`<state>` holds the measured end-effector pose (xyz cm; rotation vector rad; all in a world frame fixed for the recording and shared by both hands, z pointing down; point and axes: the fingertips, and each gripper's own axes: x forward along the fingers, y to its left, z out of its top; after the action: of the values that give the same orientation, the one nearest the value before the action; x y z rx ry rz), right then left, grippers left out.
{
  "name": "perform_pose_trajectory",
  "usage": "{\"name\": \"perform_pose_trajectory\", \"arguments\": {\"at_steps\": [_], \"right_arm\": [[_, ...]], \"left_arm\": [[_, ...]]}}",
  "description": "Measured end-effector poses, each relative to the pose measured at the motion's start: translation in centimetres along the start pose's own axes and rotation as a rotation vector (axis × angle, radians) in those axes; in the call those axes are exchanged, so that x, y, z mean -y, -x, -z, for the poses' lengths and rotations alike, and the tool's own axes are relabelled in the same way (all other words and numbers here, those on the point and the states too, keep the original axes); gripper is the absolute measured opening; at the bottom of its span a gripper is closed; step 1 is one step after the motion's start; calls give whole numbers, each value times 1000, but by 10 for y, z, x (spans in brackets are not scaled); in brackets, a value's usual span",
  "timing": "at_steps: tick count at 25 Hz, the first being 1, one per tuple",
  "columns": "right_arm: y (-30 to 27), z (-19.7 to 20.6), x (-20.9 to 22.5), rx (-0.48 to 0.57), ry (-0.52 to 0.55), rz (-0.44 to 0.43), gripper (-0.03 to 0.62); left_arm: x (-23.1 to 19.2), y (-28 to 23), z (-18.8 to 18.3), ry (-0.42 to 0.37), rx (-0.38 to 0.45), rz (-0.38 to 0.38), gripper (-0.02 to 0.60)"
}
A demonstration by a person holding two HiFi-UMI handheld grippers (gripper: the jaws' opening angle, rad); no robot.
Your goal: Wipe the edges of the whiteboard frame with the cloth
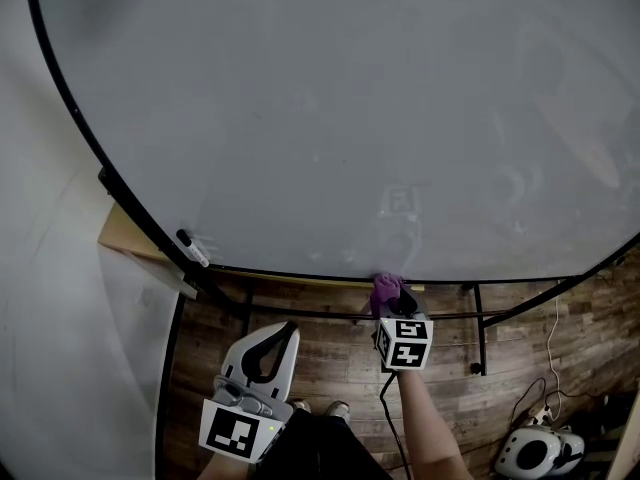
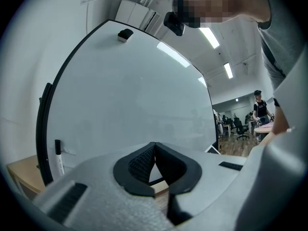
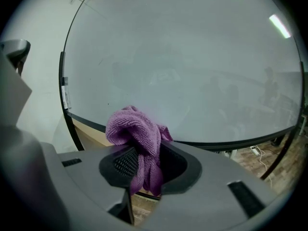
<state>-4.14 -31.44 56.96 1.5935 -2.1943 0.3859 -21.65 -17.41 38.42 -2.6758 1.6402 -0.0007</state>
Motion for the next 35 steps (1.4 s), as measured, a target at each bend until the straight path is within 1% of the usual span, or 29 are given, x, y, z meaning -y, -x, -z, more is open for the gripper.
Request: {"name": "perform_pose_trajectory", "arguments": {"at_steps": [4, 6, 8, 11, 13, 17, 21, 25, 28, 31, 35], "right_arm": [[-2, 0, -2, -16, -15, 38, 106], [-1, -1, -1, -19, -24, 58, 106], [-1, -2, 0, -24, -24, 72, 106], [0, -1, 2, -24, -29, 91, 106], [1, -1, 4, -27, -30, 93, 106], [0, -1, 4, -23, -3, 69, 107], [1, -2, 6, -13, 43, 25, 107], [4, -2, 14, -5, 97, -48, 106], [6, -3, 15, -2, 132, -101, 104], [9, -3, 24, 7, 131, -129, 103], [15, 0, 46, 11, 132, -133, 103]], "left_arm": [[-12, -3, -1, 21, 7, 45, 18], [-17, -4, -3, 15, 14, 69, 18], [-24, -5, -4, 7, 25, 81, 18], [-30, -7, -9, 19, 45, 92, 18], [-28, -9, -8, 25, 36, 103, 18], [-19, -19, -9, 23, 33, 104, 18], [1, -33, -13, 10, 39, 80, 18], [22, -43, -16, -5, 38, 44, 18], [35, -51, -15, 3, 30, 7, 18], [47, -58, -15, 8, 28, -22, 18], [67, -70, -16, 5, 28, -37, 18]]}}
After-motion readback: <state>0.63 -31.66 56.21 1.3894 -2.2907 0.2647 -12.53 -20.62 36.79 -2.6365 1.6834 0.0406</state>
